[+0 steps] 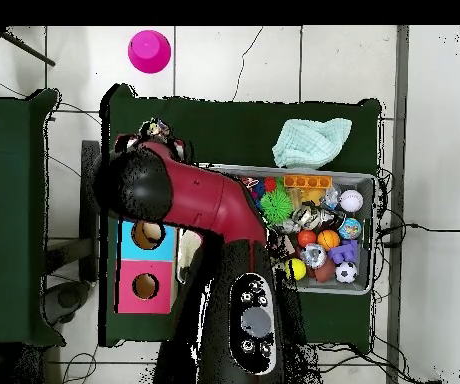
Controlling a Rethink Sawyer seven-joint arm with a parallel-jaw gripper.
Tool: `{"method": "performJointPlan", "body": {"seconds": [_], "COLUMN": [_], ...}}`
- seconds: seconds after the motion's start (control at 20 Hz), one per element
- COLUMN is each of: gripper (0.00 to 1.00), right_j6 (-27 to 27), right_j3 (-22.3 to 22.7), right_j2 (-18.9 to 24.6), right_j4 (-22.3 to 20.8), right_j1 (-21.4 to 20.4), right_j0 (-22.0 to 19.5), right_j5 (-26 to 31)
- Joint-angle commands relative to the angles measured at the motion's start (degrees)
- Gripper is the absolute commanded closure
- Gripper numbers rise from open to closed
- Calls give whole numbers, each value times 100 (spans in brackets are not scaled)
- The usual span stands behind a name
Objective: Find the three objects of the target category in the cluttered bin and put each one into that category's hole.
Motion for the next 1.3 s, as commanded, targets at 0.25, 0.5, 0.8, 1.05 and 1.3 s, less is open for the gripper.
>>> {"method": "performJointPlan", "body": {"seconds": [0.25,0.5,0.8,1.05,1.3], "gripper": [100,100,100,100,100], "right_j6": [1499,1489,1421,1539,1629], "right_j3": [970,1077,1264,1446,1507], "right_j2": [55,191,675,1167,1097], "right_j4": [94,147,190,265,503], "right_j1": [209,250,266,225,-154], "right_j0": [15,-67,-344,-630,-547], "right_j5": [-287,-533,-1173,-1596,-1297]}}
